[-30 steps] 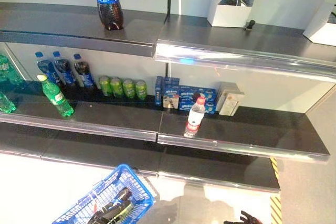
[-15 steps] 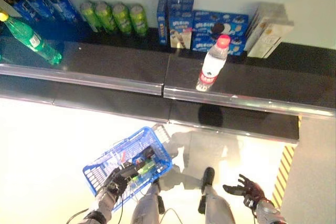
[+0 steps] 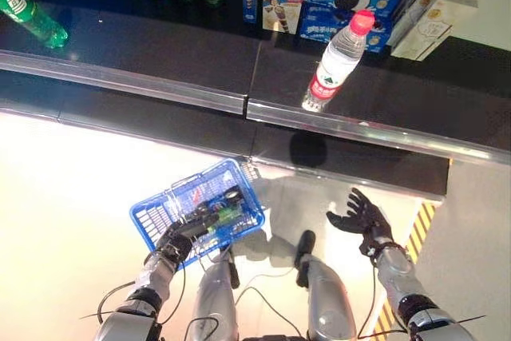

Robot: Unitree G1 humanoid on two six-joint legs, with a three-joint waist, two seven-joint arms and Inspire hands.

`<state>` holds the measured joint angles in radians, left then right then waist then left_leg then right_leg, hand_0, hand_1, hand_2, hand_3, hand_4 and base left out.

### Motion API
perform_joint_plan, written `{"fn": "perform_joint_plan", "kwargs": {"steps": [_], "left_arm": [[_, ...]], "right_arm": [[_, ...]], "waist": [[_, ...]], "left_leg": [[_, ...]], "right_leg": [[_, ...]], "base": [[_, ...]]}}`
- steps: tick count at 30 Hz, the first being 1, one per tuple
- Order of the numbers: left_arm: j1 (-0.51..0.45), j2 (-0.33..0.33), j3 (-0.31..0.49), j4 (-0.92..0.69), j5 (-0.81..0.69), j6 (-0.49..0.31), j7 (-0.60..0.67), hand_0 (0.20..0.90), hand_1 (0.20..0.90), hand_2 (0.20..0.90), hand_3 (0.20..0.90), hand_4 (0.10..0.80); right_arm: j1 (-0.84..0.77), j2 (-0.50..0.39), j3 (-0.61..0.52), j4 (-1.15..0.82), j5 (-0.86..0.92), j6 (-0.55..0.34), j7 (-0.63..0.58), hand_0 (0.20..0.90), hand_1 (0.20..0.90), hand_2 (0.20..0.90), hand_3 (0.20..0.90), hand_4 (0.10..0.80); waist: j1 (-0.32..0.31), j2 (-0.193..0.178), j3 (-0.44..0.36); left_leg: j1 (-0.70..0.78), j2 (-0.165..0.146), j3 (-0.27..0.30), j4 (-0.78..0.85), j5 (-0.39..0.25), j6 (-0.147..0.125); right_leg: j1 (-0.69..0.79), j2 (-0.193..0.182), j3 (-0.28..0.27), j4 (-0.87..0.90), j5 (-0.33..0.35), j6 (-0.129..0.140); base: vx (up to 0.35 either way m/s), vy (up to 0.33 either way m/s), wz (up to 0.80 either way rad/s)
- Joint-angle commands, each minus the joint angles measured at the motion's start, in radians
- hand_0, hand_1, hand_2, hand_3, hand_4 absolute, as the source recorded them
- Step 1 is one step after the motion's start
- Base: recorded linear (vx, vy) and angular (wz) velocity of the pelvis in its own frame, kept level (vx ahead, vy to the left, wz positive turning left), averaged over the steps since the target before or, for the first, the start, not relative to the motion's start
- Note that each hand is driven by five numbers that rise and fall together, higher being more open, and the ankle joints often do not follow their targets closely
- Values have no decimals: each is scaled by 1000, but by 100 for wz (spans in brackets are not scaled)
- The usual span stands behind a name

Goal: Pick up the drink and place into the basket.

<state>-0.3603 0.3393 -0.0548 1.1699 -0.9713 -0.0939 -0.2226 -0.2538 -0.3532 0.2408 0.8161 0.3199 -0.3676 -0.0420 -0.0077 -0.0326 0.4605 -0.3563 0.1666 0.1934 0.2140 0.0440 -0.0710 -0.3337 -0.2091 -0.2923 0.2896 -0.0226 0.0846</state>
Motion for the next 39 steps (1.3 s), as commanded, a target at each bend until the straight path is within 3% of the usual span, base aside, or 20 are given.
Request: {"fn": "perform_joint_plan", "kwargs": {"steps": [1, 8, 24, 33, 39], "left_arm": [[43, -4, 27, -68, -149, 19, -126, 300, 300, 300, 200, 100], [76, -1, 24, -94, -241, 49, -173, 300, 300, 300, 200, 100], [54, 2, 22, -81, -243, 25, -193, 300, 300, 300, 200, 100], [56, -2, 25, -82, -223, 17, -192, 300, 300, 300, 200, 100], [53, 2, 28, -85, -209, 25, -185, 300, 300, 300, 200, 100]], "right_arm": [[38, -16, 43, -227, -189, -72, -123, 900, 900, 900, 900, 800], [27, -99, 56, -481, -319, -83, -183, 900, 900, 900, 900, 800], [-11, -219, 19, -744, -478, -123, -362, 900, 900, 900, 900, 800], [-20, -214, -53, -843, -367, -171, -401, 900, 900, 900, 900, 800], [-39, -205, -76, -855, -258, -186, -355, 900, 900, 900, 900, 800]], "waist": [[3, -50, -69], [-6, -57, -54], [-9, -61, -21], [-12, -56, -6], [-12, -51, 0]], "left_leg": [[-14, -6, -20, 84, -68, 16], [-2, -21, -11, 40, -61, 28], [1, -37, -5, 34, -79, 40], [8, -38, 1, 41, -90, 47], [17, -39, 10, 37, -93, 50]], "right_leg": [[-51, -42, 87, 3, 73, 71], [-42, -31, 95, -33, 83, 81], [-25, -25, 81, -50, 74, 77], [-23, -25, 77, -34, 69, 71], [-21, -30, 75, -33, 69, 71]], "base": [[-7, -24, 13], [0, 4, 6], [4, 0, 1], [0, 0, 0], [0, 0, 0]]}}
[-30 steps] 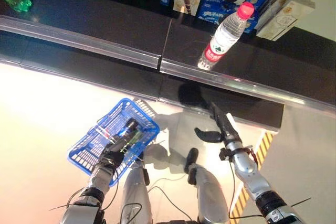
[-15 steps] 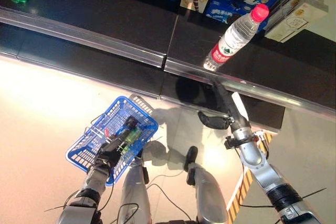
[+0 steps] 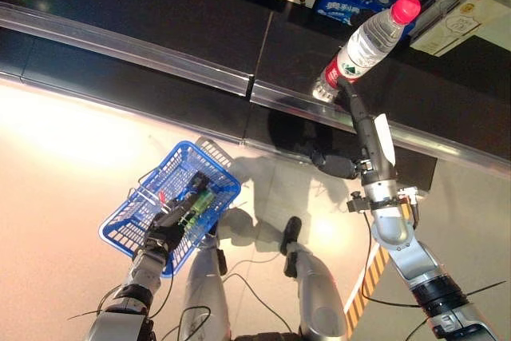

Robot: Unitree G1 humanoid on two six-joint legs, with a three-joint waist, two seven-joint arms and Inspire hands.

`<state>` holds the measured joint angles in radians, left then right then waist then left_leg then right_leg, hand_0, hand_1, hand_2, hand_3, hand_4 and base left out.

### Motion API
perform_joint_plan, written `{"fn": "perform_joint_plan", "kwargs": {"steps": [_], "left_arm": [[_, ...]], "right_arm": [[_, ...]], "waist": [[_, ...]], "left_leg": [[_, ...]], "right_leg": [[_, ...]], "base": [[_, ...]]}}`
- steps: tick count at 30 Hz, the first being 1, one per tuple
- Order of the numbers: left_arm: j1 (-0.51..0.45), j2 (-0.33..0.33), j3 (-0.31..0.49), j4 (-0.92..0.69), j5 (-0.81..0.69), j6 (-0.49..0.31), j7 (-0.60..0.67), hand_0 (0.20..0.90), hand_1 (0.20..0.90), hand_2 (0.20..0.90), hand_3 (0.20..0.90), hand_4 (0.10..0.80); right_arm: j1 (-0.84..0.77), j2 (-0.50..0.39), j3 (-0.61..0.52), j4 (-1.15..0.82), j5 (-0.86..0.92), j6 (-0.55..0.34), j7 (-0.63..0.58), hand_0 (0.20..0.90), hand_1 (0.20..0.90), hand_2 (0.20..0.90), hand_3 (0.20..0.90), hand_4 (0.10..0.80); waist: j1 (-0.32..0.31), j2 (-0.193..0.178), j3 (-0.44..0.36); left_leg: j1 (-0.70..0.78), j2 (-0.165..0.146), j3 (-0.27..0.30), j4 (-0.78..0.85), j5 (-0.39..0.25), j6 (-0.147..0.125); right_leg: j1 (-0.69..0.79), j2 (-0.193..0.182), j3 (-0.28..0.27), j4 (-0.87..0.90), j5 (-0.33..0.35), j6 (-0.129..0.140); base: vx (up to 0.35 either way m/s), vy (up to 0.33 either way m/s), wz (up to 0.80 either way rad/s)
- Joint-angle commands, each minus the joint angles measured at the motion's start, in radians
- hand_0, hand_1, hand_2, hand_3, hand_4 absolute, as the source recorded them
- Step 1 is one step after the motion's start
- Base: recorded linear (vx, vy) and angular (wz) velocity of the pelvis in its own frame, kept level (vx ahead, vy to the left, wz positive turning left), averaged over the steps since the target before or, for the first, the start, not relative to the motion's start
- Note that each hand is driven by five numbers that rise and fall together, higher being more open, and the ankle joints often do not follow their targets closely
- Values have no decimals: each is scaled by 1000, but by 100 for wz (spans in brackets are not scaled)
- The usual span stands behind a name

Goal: Pick up the drink and place into the basket.

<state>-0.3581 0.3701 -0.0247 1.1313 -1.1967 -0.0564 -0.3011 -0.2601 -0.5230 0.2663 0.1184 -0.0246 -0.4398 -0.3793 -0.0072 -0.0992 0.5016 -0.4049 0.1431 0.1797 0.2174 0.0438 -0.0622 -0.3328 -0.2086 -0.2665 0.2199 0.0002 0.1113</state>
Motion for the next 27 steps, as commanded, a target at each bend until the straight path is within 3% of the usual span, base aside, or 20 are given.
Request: {"fn": "perform_joint_plan", "kwargs": {"steps": [1, 6, 27], "left_arm": [[48, -28, -4, -46, 16, -11, -106, 300, 300, 300, 200, 100], [41, -30, -13, -44, 17, -10, -108, 300, 300, 300, 200, 100], [51, -56, -20, -57, 27, 0, -108, 300, 300, 300, 200, 100]], "right_arm": [[-41, -32, -105, -147, 134, -120, -2, 900, 900, 900, 900, 800], [-73, 7, -132, -88, 266, -140, 28, 900, 900, 900, 900, 800], [-62, 86, -170, 7, 284, -124, 13, 900, 900, 900, 900, 800]], "waist": [[-10, 17, -40], [-5, 26, -40], [-2, 63, -40]], "left_leg": [[67, -16, 24, 33, -92, 41], [69, -22, 24, 29, -88, 42], [82, -45, 23, 15, -82, 56]], "right_leg": [[-21, -32, 47, 36, 47, 43], [-19, -37, 39, 35, 48, 39], [-35, -67, 32, 66, 53, 39]], "base": [[0, 0, 0], [0, 0, 0], [2, 8, 0]]}}
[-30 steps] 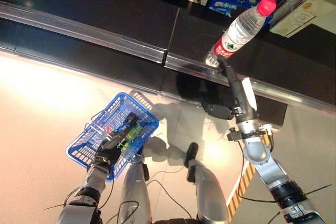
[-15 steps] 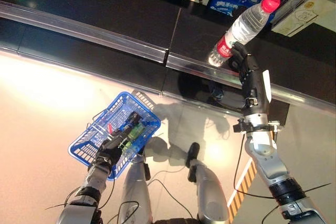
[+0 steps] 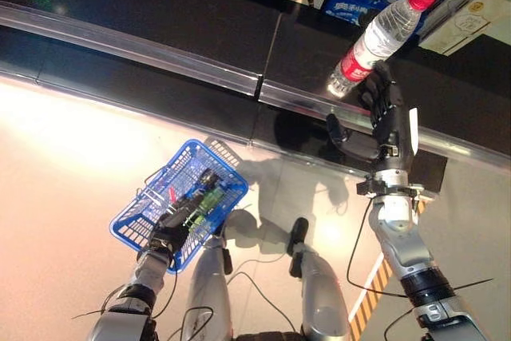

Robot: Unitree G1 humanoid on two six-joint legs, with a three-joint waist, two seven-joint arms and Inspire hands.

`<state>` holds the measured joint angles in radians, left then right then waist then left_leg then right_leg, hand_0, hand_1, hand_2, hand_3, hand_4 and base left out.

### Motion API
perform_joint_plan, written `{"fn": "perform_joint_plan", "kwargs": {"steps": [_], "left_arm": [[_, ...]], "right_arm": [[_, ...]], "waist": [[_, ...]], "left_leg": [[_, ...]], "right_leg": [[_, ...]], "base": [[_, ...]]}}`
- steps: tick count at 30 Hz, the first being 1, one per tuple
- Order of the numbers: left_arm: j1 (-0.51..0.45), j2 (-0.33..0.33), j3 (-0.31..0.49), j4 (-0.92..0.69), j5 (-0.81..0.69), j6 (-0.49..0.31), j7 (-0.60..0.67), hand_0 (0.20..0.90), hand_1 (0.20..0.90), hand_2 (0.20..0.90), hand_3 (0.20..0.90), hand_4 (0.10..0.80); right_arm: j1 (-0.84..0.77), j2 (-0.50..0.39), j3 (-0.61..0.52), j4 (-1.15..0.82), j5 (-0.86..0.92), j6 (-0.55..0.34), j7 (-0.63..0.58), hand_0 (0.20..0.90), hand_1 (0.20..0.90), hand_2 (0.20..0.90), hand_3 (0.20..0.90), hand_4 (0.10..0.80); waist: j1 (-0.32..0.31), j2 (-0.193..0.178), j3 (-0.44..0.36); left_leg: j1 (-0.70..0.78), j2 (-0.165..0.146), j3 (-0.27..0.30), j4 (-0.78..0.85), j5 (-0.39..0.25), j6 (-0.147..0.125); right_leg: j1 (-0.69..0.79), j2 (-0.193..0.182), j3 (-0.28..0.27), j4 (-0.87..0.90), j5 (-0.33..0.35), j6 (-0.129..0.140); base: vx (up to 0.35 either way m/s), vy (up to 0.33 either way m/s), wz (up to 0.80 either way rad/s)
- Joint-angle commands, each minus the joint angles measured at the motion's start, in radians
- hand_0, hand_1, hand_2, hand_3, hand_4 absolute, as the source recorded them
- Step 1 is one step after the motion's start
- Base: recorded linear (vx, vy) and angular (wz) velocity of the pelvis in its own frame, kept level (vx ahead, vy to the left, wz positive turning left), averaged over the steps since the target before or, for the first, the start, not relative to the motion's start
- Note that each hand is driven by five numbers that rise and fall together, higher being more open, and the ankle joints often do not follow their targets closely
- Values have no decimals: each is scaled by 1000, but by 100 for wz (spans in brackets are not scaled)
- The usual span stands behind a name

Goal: Pick up the drink and place into the basket.

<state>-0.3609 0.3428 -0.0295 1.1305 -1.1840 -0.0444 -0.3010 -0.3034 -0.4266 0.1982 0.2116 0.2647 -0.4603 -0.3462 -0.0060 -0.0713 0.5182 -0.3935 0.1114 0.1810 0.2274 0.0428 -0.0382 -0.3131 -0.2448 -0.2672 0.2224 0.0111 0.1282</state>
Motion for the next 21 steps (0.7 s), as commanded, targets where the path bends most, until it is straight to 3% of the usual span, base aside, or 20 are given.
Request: {"fn": "perform_joint_plan", "kwargs": {"steps": [1, 21], "left_arm": [[56, -29, -16, -55, 16, -13, -110, 300, 300, 300, 200, 100], [67, -26, -15, -31, 33, -5, -134, 300, 300, 300, 200, 100]], "right_arm": [[-15, -9, -102, -82, -7, -106, -22, 900, 900, 900, 900, 800], [-45, -12, -163, -26, 69, -129, -58, 900, 900, 900, 900, 800]], "waist": [[-4, 36, -56], [-2, 50, -55]], "left_leg": [[72, -14, 23, 3, -80, 33], [82, -16, 24, -2, -79, 34]], "right_leg": [[-55, -31, 32, 64, 43, 22], [-57, -40, 23, 74, 42, 22]], "base": [[0, 0, 0], [0, 0, 0]]}}
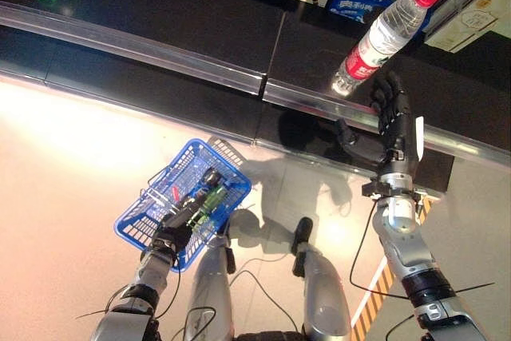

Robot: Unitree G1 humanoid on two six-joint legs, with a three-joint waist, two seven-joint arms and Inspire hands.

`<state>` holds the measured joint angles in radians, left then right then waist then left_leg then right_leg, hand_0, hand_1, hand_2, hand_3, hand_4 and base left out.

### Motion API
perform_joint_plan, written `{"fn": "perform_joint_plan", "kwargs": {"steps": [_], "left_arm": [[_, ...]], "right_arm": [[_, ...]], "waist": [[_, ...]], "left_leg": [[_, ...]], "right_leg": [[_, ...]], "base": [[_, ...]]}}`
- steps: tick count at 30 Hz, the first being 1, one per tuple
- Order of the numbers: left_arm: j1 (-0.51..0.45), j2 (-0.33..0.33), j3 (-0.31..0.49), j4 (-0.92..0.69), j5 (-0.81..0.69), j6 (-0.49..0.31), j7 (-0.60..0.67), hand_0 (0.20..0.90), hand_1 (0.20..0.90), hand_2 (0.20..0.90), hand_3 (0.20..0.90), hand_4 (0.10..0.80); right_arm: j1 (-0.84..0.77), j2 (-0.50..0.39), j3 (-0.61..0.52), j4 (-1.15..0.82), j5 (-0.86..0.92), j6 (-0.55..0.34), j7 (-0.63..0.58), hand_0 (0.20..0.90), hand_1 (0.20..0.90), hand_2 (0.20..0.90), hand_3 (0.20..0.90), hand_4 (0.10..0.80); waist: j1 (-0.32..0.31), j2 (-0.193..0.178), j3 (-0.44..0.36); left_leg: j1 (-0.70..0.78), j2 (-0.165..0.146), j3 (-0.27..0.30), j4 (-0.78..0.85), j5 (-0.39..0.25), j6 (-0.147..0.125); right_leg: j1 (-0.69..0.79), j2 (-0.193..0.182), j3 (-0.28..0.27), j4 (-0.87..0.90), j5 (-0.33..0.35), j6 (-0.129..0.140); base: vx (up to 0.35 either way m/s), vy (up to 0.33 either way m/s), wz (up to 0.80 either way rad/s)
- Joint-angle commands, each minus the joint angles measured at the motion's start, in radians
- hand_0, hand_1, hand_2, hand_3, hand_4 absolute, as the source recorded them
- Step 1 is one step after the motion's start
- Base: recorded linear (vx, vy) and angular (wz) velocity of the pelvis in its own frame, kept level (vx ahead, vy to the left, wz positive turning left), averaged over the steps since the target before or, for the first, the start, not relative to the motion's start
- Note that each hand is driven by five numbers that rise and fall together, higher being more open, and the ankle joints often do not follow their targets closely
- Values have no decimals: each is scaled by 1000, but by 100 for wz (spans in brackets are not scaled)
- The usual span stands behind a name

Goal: Pick up the drink and place into the basket.

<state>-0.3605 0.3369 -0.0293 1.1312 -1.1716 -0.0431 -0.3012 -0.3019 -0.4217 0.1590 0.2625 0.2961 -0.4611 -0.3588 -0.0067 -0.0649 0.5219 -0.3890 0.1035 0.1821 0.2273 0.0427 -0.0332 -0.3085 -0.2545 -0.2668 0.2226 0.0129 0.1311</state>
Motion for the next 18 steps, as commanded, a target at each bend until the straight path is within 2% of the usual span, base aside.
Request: {"fn": "perform_joint_plan", "kwargs": {"steps": [1, 18], "left_arm": [[68, -18, -15, -31, 24, -4, -136, 300, 300, 300, 200, 100], [61, 2, -34, -31, 47, 26, -148, 300, 300, 300, 200, 100]], "right_arm": [[-53, -22, -130, -72, 44, -127, -49, 900, 900, 900, 900, 800], [-160, -100, -170, 36, 122, -122, -17, 900, 900, 900, 900, 800]], "waist": [[0, 44, -59], [21, 53, -55]], "left_leg": [[78, -9, 22, -2, -80, 29], [72, -15, 9, 13, -87, 33]], "right_leg": [[-60, -32, 22, 74, 41, 19], [-70, -40, 14, 91, 49, 22]], "base": [[0, 0, 0], [0, 0, 0]]}}
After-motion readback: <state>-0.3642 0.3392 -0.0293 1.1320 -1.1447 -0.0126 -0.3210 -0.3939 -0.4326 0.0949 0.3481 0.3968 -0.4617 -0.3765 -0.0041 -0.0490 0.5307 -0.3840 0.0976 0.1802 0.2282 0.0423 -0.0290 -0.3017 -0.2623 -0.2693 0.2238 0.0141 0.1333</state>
